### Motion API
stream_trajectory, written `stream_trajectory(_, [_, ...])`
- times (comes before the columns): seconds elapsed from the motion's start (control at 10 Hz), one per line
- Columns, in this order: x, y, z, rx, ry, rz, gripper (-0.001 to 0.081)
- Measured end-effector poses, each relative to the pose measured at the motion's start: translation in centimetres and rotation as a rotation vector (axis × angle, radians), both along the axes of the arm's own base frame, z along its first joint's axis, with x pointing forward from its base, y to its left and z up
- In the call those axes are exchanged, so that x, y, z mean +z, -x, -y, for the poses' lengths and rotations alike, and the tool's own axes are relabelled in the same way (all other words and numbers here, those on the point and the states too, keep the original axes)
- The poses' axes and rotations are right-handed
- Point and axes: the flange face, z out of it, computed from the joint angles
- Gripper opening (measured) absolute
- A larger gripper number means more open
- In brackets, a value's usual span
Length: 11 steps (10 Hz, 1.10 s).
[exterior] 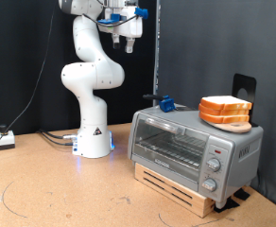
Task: Make a piece of toast with the oven
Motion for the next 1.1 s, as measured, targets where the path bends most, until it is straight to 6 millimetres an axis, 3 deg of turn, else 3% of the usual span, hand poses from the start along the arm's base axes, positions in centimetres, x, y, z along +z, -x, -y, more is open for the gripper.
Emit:
stream_trajectory(0.1, [0.0,0.1,0.0,0.038,0.000,-0.007,0.0807])
stream_trajectory(0.6, [-0.4,1.0,0.1,0.612,0.114,-0.111,0.0807])
stream_trajectory(0.7, [-0.4,1.0,0.1,0.569,0.110,-0.106,0.0807])
stream_trajectory(1.1, [0.5,0.2,-1.8,0.960,0.109,0.101,0.0807])
